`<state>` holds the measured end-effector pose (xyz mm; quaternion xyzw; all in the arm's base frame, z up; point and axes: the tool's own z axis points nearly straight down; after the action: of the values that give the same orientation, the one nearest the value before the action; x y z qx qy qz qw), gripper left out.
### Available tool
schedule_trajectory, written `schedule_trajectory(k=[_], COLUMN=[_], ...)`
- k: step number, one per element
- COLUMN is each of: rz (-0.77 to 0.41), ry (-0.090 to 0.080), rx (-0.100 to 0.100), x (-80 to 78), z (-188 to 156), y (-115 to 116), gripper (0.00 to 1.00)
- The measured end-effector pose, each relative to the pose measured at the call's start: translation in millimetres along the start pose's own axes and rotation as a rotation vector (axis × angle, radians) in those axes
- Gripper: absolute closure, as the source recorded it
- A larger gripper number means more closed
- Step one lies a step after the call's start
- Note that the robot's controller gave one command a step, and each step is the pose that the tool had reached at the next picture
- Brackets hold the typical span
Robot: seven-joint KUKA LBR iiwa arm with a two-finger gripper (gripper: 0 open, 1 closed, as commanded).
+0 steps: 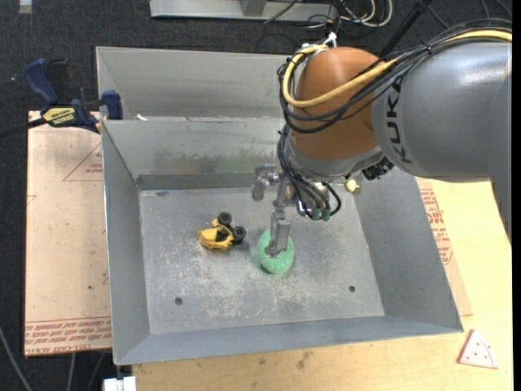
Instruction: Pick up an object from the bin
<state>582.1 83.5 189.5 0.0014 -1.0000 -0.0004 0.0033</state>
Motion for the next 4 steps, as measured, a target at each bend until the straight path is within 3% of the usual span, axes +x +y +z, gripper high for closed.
schedule_trajectory(k=[1, 2, 3, 4], rz=[0.002, -0.002, -0.053, 0.082], ry=[-0.008, -0.014, -0.004, -0.009], rx=[-0.001, -0.002, 0.001, -0.001], x=[-1.5, -11.8, -13.0, -13.0], z=[-5, 62, 84, 69], y=[0, 32, 55, 49], gripper=[0.00, 0.00, 0.00, 0.00])
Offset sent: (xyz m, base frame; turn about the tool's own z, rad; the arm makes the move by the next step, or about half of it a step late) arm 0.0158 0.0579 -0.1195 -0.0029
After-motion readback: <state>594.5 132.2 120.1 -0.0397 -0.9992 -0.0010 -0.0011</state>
